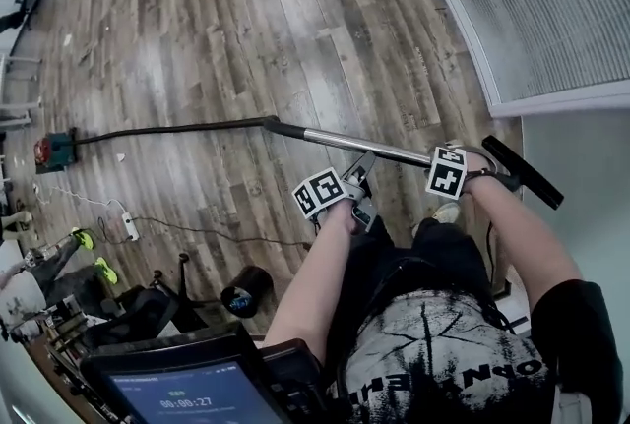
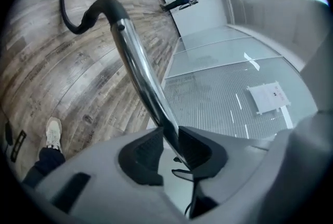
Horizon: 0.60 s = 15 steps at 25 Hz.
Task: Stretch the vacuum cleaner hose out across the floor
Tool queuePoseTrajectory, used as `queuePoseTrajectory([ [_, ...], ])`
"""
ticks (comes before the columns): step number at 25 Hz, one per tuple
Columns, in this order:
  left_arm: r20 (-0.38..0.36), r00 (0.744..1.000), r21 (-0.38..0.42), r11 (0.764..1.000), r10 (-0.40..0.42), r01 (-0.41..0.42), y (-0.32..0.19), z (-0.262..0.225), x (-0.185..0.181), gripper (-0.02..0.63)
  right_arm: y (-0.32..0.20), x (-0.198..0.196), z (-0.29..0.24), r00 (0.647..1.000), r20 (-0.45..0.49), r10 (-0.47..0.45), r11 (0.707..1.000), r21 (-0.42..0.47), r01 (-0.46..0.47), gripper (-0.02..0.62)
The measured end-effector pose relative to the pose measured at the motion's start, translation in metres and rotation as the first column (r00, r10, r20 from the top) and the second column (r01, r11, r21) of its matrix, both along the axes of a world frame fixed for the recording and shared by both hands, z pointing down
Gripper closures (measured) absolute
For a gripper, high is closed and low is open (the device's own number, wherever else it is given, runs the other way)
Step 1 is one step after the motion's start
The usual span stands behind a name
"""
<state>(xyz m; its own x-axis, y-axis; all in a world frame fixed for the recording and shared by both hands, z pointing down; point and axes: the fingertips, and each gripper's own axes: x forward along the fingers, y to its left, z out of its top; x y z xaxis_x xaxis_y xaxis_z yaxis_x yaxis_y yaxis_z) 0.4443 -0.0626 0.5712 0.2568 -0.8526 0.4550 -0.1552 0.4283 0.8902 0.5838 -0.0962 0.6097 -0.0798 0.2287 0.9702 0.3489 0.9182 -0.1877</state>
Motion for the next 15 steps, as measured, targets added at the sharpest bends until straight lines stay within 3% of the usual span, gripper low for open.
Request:
queuePoseTrajectory([
  [1, 0.024, 1.000, 0.003, 1.000, -0.002, 0.002, 0.001, -0.001, 0.002, 0.537, -0.003, 0.004, 0.004, 1.000, -0.001, 0.000, 1.000, -0.003, 0.000, 0.478],
  [4, 0.111, 0.993, -0.012, 0.999, -0.045, 0.047, 0.007, 0.011, 0.015, 0.606, -0.003, 0.023, 0.031, 1.000, 0.001, -0.019, 0.999, -0.035, 0.019, 0.477],
  [6, 0.196, 0.979, -0.020, 0.998, -0.048, 0.053, 0.007, 0.020, 0.022, 0.606, -0.003, 0.037, 0.053, 1.000, 0.002, -0.023, 0.998, -0.065, 0.023, 0.477],
  [11, 0.352, 0.936, 0.058, 0.998, -0.017, -0.004, -0.003, 0.021, 0.027, 0.606, -0.012, 0.056, 0.089, 1.000, 0.016, -0.027, 0.998, -0.058, 0.028, 0.474],
  [15, 0.431, 0.902, 0.066, 0.997, 0.016, -0.049, -0.024, 0.080, 0.030, 0.606, -0.030, 0.078, 0.162, 0.999, 0.046, -0.011, 0.997, -0.073, 0.015, 0.471],
])
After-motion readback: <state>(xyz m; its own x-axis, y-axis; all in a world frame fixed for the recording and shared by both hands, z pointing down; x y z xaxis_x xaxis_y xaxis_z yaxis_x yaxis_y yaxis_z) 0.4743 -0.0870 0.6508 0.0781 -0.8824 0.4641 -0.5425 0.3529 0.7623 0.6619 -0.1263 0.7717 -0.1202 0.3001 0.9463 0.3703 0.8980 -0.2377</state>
